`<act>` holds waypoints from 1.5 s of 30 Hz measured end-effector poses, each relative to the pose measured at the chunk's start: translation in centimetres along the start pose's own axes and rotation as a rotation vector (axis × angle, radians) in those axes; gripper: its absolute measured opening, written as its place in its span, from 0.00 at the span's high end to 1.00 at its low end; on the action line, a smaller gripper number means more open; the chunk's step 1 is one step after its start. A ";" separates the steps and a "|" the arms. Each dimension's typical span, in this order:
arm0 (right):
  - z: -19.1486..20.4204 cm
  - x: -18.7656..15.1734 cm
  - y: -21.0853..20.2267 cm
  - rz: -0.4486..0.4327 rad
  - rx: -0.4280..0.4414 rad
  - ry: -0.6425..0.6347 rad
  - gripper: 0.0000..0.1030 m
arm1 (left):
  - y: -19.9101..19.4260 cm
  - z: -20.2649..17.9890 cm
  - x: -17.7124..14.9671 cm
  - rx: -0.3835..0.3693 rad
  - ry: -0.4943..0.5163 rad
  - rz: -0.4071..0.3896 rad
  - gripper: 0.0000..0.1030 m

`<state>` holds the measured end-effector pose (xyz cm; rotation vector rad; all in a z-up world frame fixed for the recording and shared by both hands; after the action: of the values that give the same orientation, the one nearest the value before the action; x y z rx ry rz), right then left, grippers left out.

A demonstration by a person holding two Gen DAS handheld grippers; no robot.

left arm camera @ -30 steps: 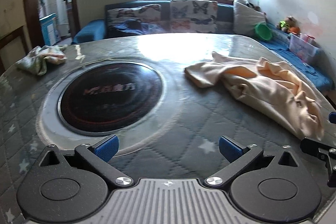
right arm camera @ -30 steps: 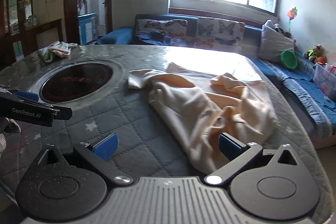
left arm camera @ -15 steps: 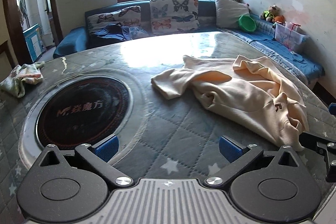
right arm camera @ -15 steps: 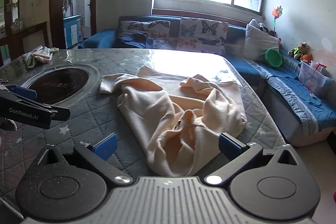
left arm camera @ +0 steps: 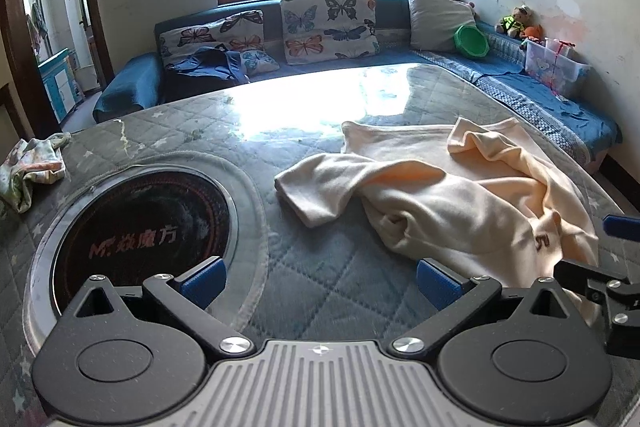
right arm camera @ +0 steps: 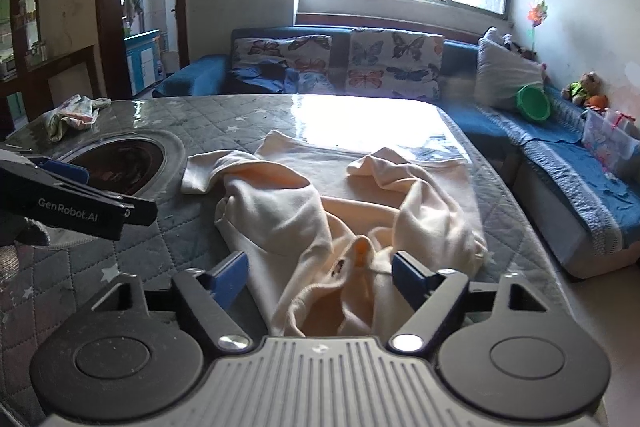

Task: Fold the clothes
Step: 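Close the right gripper on the cream cloth edge while the left gripper approaches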

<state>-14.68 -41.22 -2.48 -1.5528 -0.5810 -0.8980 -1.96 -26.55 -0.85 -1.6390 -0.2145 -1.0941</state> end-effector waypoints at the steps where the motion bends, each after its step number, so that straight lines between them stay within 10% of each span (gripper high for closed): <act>1: 0.1 0.2 0.4 0.003 0.005 -0.001 0.26 | 0.2 0.1 0.2 0.002 -0.003 0.001 0.00; 17: 0.9 0.6 7.3 0.095 0.063 0.002 0.47 | 2.4 2.5 0.4 0.034 -0.020 0.030 0.00; 26: 1.4 0.1 6.6 0.081 0.118 0.032 0.90 | 1.8 2.8 0.9 0.017 -0.030 0.018 0.00; 45: 13.2 -3.3 1.8 0.061 0.335 -0.192 0.93 | -0.1 -1.6 -0.1 -0.150 0.028 0.045 0.00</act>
<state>-12.29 -28.27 -6.38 -1.3504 -0.7750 -0.5736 -2.98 -27.84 -0.94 -1.7523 -0.0782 -1.1205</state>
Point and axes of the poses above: each gripper's, at about its wrist camera, not at the fingertips, and y roughly the way its jaws point, z to its left, x to its top, the point moved 9 cm from there along y, roughly the way its jaws point
